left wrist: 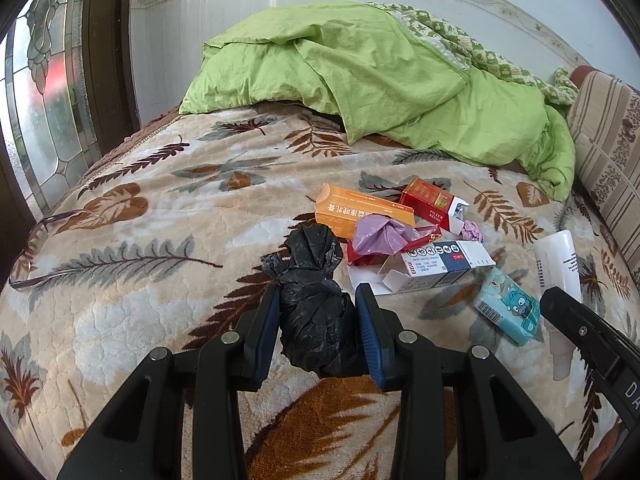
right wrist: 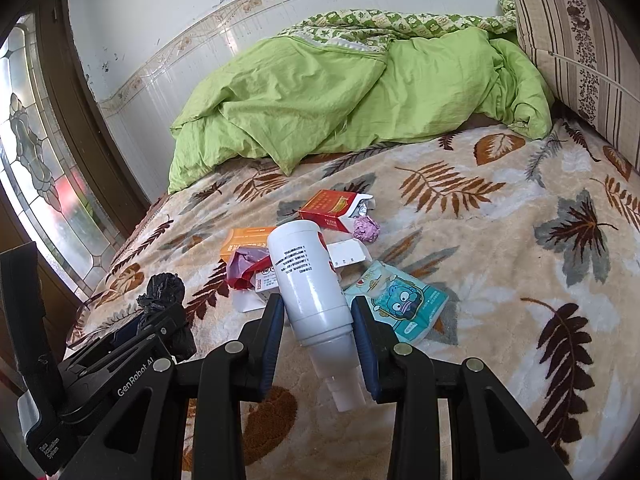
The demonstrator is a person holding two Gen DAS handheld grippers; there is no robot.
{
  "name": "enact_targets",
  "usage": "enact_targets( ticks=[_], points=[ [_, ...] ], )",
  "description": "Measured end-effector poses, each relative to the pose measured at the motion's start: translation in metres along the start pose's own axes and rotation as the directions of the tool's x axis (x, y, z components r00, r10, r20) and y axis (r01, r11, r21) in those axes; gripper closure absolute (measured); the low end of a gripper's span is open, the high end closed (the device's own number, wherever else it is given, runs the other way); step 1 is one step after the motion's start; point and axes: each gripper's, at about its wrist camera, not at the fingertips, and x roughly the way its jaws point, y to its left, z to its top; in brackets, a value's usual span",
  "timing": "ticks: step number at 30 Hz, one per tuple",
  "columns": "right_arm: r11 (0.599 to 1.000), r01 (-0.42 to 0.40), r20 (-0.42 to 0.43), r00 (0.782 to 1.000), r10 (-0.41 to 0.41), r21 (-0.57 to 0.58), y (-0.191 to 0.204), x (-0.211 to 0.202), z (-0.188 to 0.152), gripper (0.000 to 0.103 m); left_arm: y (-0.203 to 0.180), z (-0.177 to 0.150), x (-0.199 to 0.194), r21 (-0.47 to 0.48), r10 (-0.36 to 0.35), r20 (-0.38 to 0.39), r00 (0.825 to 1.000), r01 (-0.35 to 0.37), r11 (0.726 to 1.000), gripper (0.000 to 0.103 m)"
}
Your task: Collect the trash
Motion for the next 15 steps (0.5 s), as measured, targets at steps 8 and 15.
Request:
enact_targets(
  ticks=[8,15],
  points=[
    [1.0,0.0,0.0,1.0,0.0,0.0,-0.0003,0.0,0.0,0.066,-0.0001,-0.0002,0.0,-0.001,-0.002,-0.003,1.0,0.002,1.0,0.067],
    [1.0,0.0,0.0,1.0,0.0,0.0,-0.0001,0.0002,0.0001,0.066,0.0,-0.0005,-0.0004,-0.002,-0.001,-0.002,1.0,0.001,1.0,0.067]
  ],
)
